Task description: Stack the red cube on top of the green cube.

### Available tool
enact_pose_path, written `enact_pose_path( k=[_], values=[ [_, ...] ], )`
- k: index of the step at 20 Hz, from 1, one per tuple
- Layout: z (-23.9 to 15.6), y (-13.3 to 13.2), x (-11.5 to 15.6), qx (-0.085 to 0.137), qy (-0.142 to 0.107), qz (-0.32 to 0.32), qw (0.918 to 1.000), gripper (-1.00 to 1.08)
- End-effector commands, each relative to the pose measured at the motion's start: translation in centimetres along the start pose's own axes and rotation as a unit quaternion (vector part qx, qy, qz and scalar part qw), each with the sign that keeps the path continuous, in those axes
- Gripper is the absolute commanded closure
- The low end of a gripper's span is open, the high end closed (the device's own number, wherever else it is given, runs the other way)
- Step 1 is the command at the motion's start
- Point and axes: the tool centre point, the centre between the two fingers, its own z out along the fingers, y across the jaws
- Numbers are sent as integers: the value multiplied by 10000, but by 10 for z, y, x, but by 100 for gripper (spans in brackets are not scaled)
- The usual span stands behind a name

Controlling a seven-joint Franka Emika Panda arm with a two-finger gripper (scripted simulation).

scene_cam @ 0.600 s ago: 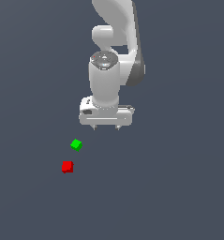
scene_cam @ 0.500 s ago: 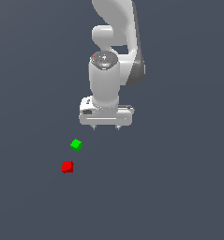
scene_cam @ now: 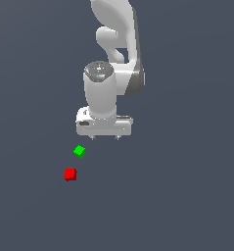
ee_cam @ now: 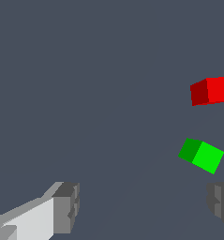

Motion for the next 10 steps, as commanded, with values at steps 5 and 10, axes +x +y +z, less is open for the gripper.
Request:
enact_pose_path(
  k=[5,10],
  values=[
    [22,36,19,18,-29,-88,10000,-92],
    [43,69,37,36,-54,-173,9998,-92]
  ],
)
